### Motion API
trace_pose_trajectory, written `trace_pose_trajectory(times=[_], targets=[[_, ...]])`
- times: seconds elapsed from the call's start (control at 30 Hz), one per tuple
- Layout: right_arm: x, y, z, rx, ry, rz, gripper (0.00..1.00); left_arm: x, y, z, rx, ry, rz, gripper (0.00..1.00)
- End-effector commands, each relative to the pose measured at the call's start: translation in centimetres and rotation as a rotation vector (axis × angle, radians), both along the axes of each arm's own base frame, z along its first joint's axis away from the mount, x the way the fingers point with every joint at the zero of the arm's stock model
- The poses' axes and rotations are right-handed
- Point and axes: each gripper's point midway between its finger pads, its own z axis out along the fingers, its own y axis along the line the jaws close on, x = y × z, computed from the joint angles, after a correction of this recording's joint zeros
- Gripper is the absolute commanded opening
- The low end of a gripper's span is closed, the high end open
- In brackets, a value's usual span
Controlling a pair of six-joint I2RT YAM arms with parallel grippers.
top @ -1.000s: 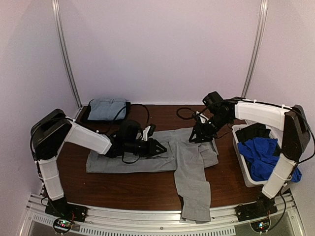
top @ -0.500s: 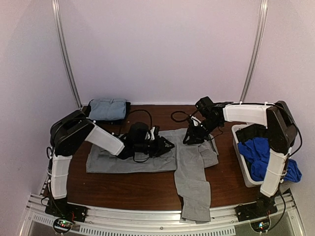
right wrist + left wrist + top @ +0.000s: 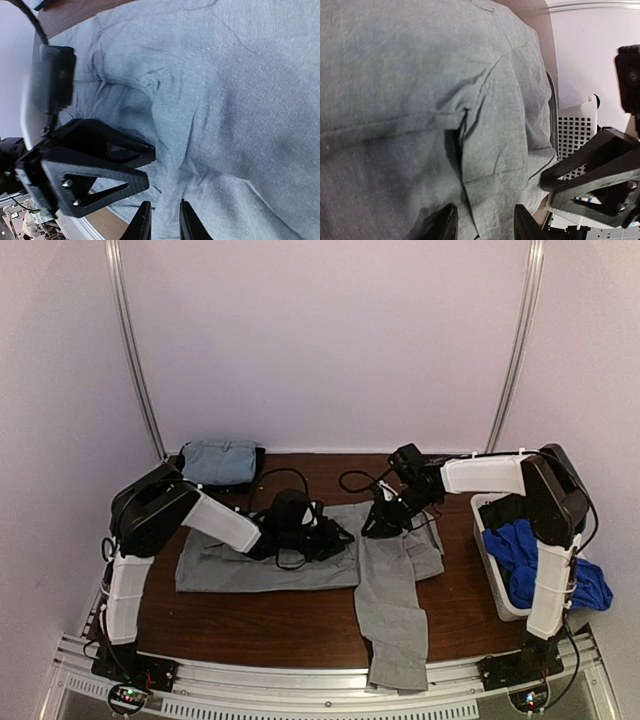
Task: Fold and stack the mixed laundry pile
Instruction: Smooth out the rectangle-folded shirt at the center of the board.
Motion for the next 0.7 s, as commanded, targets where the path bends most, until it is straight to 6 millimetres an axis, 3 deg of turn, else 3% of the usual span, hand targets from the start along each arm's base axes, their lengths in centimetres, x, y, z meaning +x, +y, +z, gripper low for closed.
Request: trace_pose_trajectory(times=[0.0,0.23,0.5,0.67], targets=[[0.1,-0.1,-3.1,-0.066,0.051,0.009,0.2,1.4,-0.5,-0.3,0.034,-0.006,0.028,0.4],[-0.7,-2.0,-6.8,-0.19,0.12,0.0,0.14,2.0,-1.9,0.6,-0.062,-0.036,0.014,0.4],[-0.9,-2.3,-7.7,-0.181,0.14,-0.011,0.13,2.2,-3.2,5.2,-0.218,-0.162,-0.013,0.35],[-0.6,-2.5,-7.6,-0.168,0.141,-0.019,0.13,2.2,-3.1,5.5,-0.238,-0.174,0.003,0.2]])
